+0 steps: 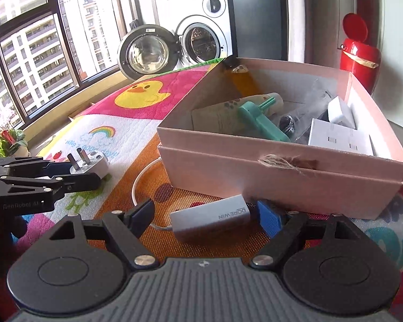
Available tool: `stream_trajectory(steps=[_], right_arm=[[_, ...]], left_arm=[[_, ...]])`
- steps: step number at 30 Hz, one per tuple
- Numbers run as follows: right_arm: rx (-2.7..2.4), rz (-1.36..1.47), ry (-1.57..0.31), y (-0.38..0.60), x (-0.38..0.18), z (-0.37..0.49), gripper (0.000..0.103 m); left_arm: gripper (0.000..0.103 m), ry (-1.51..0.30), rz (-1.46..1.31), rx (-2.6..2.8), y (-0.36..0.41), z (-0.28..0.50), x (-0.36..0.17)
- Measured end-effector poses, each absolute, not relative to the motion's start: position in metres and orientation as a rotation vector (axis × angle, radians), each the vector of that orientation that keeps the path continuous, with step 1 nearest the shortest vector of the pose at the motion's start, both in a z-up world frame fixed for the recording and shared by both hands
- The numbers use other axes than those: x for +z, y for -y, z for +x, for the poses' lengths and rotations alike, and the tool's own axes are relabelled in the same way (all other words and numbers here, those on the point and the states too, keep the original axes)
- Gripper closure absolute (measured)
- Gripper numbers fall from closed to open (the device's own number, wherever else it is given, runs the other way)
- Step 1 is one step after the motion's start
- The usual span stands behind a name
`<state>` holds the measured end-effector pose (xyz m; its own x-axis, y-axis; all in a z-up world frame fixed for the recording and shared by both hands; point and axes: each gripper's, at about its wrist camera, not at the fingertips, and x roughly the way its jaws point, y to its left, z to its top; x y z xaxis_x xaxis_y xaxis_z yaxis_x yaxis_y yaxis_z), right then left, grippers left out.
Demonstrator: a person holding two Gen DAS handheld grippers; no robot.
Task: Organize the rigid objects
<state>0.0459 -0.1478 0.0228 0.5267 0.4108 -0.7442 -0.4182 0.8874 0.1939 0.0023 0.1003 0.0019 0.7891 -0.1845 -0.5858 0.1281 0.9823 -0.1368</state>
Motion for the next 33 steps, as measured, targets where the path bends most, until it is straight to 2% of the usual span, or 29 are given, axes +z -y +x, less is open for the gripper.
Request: stream_trajectory(steps=[2,4,6,12,17,19,20,25,29,33], right_arm=[[0.512,-0.024,-0.882,0.148,0.023,0.043,0.020],[0.533,-0.043,-0.880,0.148,0.025,0.038,0.027],[0.536,-0.051,-0.869,0.149,0.027,0.033,0.040],[0.538,-0.073,-0.846,0.155,0.046,0.012,0.040],[0.527,-0.142,-0.744,0.170,0.091,-0.027,0.041],[0.501,-0.155,-0.680,0.178,0.116,-0.038,0.041],[0.486,-0.152,-0.642,0.184,0.134,-0.043,0.045],[0.448,-0.110,-0.483,0.202,0.200,-0.043,0.045],[0.423,-0.096,-0.422,0.205,0.231,-0.020,0.045],[0.368,-0.076,-0.394,0.205,0.255,0.028,0.045]], left_arm=[[0.059,-0.639,-0.091,-0.167,-0.100,0.003,0.002],[0.059,-0.639,-0.089,-0.166,-0.099,0.003,0.002],[0.059,-0.639,-0.090,-0.164,-0.099,0.003,0.002],[0.060,-0.626,-0.091,-0.166,-0.094,-0.006,0.004],[0.060,-0.635,-0.008,-0.321,-0.067,-0.033,0.019],[0.060,-0.590,0.013,-0.365,-0.058,-0.042,0.037],[0.060,-0.555,0.020,-0.383,-0.054,-0.046,0.050],[0.060,-0.369,0.035,-0.438,-0.040,-0.045,0.124],[0.060,-0.280,0.037,-0.441,-0.032,-0.020,0.167],[0.060,-0.278,-0.057,-0.431,-0.032,0.027,0.190]])
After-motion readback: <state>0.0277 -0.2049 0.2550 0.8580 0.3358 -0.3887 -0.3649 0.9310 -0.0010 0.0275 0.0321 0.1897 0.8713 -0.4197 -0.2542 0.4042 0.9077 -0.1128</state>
